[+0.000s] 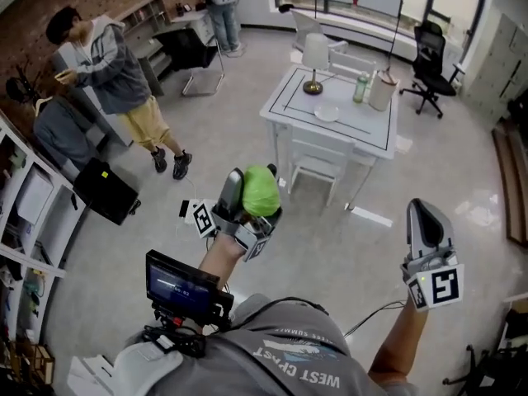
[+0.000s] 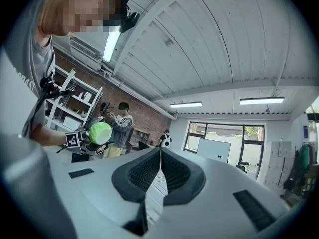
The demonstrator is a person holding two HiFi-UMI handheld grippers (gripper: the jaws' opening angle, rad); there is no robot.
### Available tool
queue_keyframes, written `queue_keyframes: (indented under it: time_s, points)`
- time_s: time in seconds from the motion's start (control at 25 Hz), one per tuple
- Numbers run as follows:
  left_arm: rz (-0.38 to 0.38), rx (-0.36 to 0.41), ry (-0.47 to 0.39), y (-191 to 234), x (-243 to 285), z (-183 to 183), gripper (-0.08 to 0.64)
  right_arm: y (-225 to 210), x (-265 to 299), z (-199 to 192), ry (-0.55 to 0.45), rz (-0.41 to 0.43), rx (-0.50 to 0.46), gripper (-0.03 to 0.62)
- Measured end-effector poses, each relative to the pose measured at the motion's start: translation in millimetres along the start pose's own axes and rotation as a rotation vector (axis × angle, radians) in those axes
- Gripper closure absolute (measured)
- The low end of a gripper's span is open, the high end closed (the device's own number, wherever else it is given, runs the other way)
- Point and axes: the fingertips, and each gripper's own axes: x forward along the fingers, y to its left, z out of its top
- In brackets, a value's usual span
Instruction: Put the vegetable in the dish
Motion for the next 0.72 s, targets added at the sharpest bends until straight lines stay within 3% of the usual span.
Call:
queue_keyframes:
  time_s: [0.4, 0.56, 0.72]
  points:
    - [-0.008, 0.007, 0.035, 32.4, 47.6, 26.6, 0.091, -35.2, 52.2, -7.4, 0.008, -0.002, -0.002, 0.583]
    - [-0.026, -0.007, 0.067, 49.0, 73.6, 51.1, 0.091, -35.1, 85.8, -1.9, -0.015, -0.015, 0.0, 0.583]
    - [0.003, -0.023, 0.08, 60.3, 78.9, 78.8, 0.091, -30.0, 111.0, 10.9, -0.006, -0.038, -0.008, 0.583]
